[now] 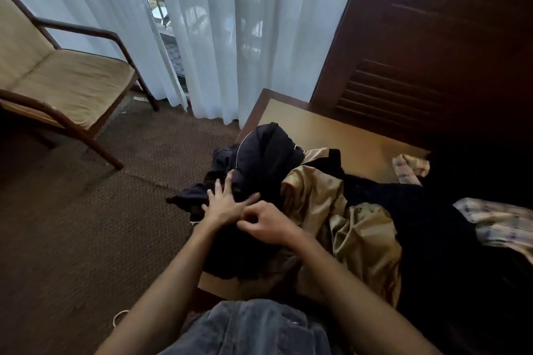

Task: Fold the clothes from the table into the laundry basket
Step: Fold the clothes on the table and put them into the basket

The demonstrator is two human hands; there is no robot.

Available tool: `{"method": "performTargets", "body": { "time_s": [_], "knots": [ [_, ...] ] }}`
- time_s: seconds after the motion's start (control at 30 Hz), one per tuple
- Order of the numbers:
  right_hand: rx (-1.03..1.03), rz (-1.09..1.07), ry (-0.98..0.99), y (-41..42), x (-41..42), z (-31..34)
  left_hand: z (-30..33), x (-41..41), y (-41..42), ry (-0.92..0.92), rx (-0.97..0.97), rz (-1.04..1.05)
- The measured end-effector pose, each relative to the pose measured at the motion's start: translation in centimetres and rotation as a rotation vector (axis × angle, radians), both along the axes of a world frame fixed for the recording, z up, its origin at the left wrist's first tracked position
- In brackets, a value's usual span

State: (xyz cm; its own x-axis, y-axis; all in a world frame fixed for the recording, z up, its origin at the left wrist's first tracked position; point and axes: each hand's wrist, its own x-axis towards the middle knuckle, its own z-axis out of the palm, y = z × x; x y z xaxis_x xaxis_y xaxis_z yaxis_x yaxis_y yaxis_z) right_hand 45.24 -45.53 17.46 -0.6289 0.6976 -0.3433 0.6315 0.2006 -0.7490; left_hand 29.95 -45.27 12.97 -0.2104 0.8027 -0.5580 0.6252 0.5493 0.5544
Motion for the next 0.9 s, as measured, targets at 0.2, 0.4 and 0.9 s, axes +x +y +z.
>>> {"method": "performTargets", "body": {
  "time_s": [0.2, 0.4, 0.9],
  "knots": [
    [0.102, -0.708, 0.132, 9.7, 3.2, 4.5, -2.3, 1.3, -2.4, 0.202, 0.247, 0.007],
    [0.0, -0.65, -0.195, 16.1, 4.4, 1.5, -3.5, 0.8, -2.5, 0.269, 0.26, -0.075],
    [0.562, -0.297, -0.069, 8.6, -3.9, 4.0, 1.7, -1.6, 4.8, -0.865, 0.18, 0.687]
  ]
}}
